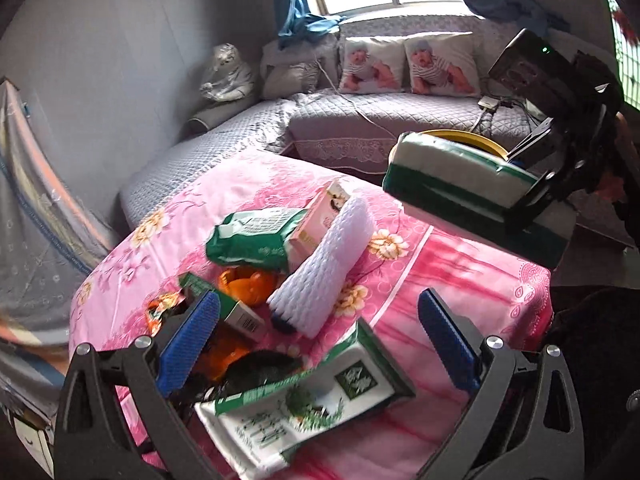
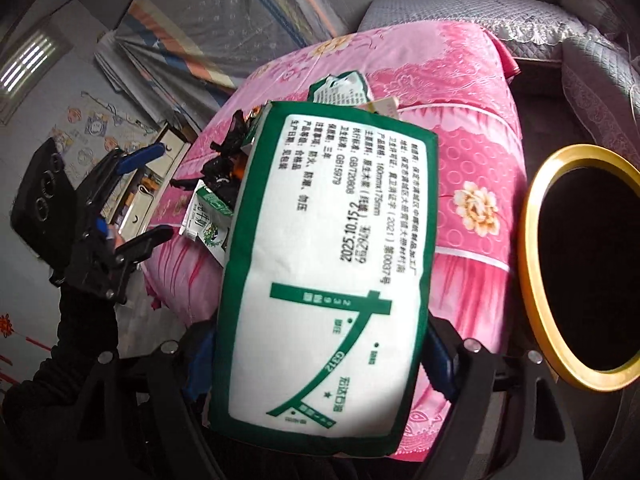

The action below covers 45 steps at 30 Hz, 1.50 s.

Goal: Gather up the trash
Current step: 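Grasp the white foam net sleeve with the left gripper while the right gripper carries the carton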

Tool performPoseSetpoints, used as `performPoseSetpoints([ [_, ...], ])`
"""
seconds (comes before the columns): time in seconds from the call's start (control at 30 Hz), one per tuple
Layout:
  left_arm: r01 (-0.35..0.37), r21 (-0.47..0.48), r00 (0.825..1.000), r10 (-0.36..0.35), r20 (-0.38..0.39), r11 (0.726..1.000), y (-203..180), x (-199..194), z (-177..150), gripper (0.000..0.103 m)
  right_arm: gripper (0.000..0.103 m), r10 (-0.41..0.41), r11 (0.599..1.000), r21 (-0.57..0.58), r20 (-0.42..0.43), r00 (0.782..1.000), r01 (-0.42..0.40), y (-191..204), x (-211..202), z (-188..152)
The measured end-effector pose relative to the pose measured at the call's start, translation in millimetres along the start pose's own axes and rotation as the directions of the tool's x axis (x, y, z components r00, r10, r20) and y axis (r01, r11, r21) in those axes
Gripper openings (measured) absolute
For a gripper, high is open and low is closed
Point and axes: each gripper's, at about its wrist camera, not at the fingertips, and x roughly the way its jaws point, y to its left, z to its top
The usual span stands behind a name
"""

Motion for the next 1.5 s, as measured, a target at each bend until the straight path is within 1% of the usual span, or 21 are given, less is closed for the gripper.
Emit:
performPoseSetpoints([
  [0.07, 0.034, 0.044, 0.999, -0.033, -0.022, 0.998, -5, 22, 14, 0.095, 0.079, -0.01, 1.0, 0.019, 0.059, 0.998, 0.009, -8, -18, -9],
  [0.17, 0.122, 0.059, 0.991, -0.118, -0.068, 0.991, -6, 51, 27, 0.095, 0.08, -0.024, 0.998, 0.058, 0.126, 0.992, 0.017, -23, -40, -23],
  [0.3, 0.168, 0.088, 0.975, -0.152, -0.164, 0.982, 0, 86, 34, 0.095, 0.08, -0.043, 0.994, 0.103, 0.157, 0.987, 0.027, -42, -56, -36],
  [0.37, 0.199, 0.068, 0.962, -0.182, -0.206, 0.978, 5, 99, 38, 0.09, 0.08, -0.045, 0.993, 0.111, 0.164, 0.985, 0.027, -47, -56, -38],
  [0.4, 0.217, 0.054, 0.953, -0.2, -0.226, 0.975, 8, 104, 38, 0.084, 0.08, -0.043, 0.993, 0.117, 0.167, 0.985, 0.023, -50, -56, -38],
  [0.43, 0.227, 0.043, 0.946, -0.209, -0.249, 0.973, 11, 110, 38, 0.081, 0.08, -0.039, 0.993, 0.119, 0.171, 0.985, 0.019, -52, -56, -39],
  [0.57, 0.228, 0.026, 0.92, -0.207, -0.332, 0.973, 15, 131, 33, 0.08, 0.08, -0.037, 0.991, 0.134, 0.177, 0.984, 0.013, -52, -53, -41],
  [0.63, 0.202, 0.031, 0.919, -0.179, -0.352, 0.979, 19, 136, 29, 0.079, 0.08, -0.036, 0.991, 0.134, 0.179, 0.983, 0.012, -49, -52, -43],
  [0.7, 0.195, 0.012, 0.915, -0.177, -0.363, 0.981, 25, 139, 25, 0.079, 0.08, -0.032, 0.992, 0.129, 0.176, 0.984, 0.009, -47, -51, -45],
  [0.73, 0.197, -0.007, 0.91, -0.185, -0.372, 0.98, 28, 142, 24, 0.077, 0.08, -0.031, 0.991, 0.131, 0.175, 0.984, 0.008, -44, -50, -43],
  [0.77, 0.2, -0.025, 0.903, -0.194, -0.383, 0.98, 31, 145, 22, 0.072, 0.08, -0.031, 0.991, 0.134, 0.176, 0.984, 0.008, -42, -51, -42],
  [0.83, 0.209, -0.044, 0.891, -0.209, -0.403, 0.977, 30, 147, 19, 0.033, 0.08, -0.032, 0.99, 0.138, 0.175, 0.984, 0.008, -42, -50, -40],
  [0.87, 0.209, -0.041, 0.887, -0.207, -0.412, 0.977, 28, 146, 18, 0.029, 0.08, -0.032, 0.991, 0.136, 0.174, 0.984, 0.009, -39, -50, -40],
  [0.93, 0.2, -0.014, 0.894, -0.188, -0.407, 0.98, 25, 141, 15, 0.016, 0.08, -0.033, 0.992, 0.13, 0.168, 0.985, 0.011, -36, -49, -39],
  [0.97, 0.189, -0.017, 0.898, -0.18, -0.402, 0.982, 26, 138, 14, 0.015, 0.08, -0.034, 0.992, 0.128, 0.166, 0.986, 0.012, -37, -48, -37],
  [1.07, 0.135, -0.041, 0.923, -0.14, -0.359, 0.99, 33, 126, 14, 0.013, 0.08, -0.03, 0.991, 0.133, 0.174, 0.984, 0.007, -36, -47, -33],
  [1.2, 0.093, -0.102, 0.974, -0.112, -0.198, 0.99, 43, 80, 21, 0.013, 0.08, -0.024, 0.99, 0.144, 0.194, 0.981, -0.004, -34, -48, -28],
  [1.27, 0.077, -0.159, 0.99, -0.095, -0.107, 0.984, 47, 57, 27, 0.013, 0.08, -0.032, 0.988, 0.153, 0.208, 0.978, -0.001, -33, -49, -24],
  [1.3, 0.061, -0.197, 0.995, -0.074, -0.064, 0.979, 49, 46, 29, 0.013, 0.08, -0.041, 0.987, 0.16, 0.218, 0.975, 0.006, -32, -48, -23],
  [1.37, 0.031, -0.292, 0.999, -0.031, 0.005, 0.956, 51, 28, 33, 0.013, 0.08, -0.068, 0.983, 0.18, 0.246, 0.967, 0.023, -32, -49, -21],
  [1.5, 0.066, -0.379, 0.991, -0.016, 0.132, 0.923, 41, 9, 47, 0.013, 0.08, -0.14, 0.97, 0.232, 0.306, 0.942, 0.069, -35, -55, -17],
])
